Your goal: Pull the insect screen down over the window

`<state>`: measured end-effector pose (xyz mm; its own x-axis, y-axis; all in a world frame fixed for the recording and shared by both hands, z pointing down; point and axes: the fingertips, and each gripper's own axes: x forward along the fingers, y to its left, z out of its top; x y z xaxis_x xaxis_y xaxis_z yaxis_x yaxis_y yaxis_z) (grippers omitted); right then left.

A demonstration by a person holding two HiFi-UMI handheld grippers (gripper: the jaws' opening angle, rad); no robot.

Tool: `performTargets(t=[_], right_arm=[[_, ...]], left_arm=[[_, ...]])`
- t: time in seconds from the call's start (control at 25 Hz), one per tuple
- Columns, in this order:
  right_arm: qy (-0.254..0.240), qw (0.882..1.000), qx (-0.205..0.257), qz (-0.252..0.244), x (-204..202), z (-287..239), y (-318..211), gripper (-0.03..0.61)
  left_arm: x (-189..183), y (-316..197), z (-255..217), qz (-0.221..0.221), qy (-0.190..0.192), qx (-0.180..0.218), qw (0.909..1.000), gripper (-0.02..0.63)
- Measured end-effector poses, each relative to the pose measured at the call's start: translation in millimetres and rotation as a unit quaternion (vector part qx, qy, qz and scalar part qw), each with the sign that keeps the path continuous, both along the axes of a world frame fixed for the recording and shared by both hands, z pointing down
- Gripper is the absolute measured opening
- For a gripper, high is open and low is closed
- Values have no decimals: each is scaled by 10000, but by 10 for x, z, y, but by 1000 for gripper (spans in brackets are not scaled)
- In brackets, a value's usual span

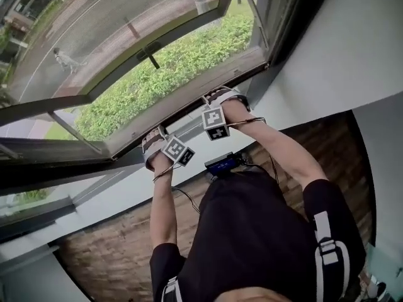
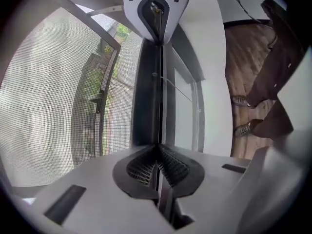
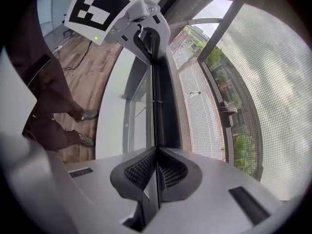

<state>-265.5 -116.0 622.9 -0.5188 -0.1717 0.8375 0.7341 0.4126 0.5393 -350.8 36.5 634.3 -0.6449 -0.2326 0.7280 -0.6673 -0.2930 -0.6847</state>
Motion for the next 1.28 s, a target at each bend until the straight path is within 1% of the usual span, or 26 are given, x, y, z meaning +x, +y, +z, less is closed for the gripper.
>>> performTargets(t=[0.08, 0.16, 0.24, 0.4, 0.44, 0.52, 0.6, 0.68, 0.76, 0.8, 0.92, 1.04, 1.16, 1.28], right_arm=[[-180, 9998, 89, 54, -16, 14, -35, 17], [-354, 9993, 95, 85, -96, -10, -39, 15], [-353, 9993, 112, 30, -140, -30, -34, 15], [-313, 9993, 205, -13, -98, 16, 20, 15], [-297, 9993, 225, -27, -84, 14, 32, 15], [-253, 9994, 218, -51, -88, 4, 31, 15], [-222, 9995, 203, -61, -157, -2, 9, 15], [-233, 9994, 211, -110, -184, 25, -21, 15], [-244, 9994, 214, -101, -100, 39, -72, 15], [-224, 9995, 215, -75, -56, 21, -91, 15], [-86, 9998, 189, -51, -1, -22, -51, 15], [48, 9995, 314, -52, -31, 67, -28, 14], [-40, 9996, 281, -58, -81, 40, -26, 14], [-201, 9991, 379, -71, -69, 26, -32, 14]], left_arm=[[27, -29, 5, -25, 95, 116, 9999, 6], [-33, -30, -11, -26, 164, 135, 9998, 5], [-68, -30, -35, 13, 205, 159, 9997, 6], [-29, 18, -7, -55, 31, 440, 9990, 6], [-10, 35, 2, -81, 31, 447, 9990, 6], [0, 54, 11, -152, 150, 426, 9989, 6], [-59, 41, 0, -183, 195, 358, 9990, 5], [-87, 11, 6, -181, 30, 282, 9994, 5], [-32, -45, 30, -109, -119, 210, 9996, 5], [-2, -75, 23, -55, -97, 202, 9997, 6], [36, -71, -29, -2, 140, 304, 9994, 17], [12, -76, 50, -57, 118, 332, 9994, 6], [-22, -45, 74, -1, 194, 216, 9996, 3], [-2, -36, 48, 12, 202, 414, 9989, 4]])
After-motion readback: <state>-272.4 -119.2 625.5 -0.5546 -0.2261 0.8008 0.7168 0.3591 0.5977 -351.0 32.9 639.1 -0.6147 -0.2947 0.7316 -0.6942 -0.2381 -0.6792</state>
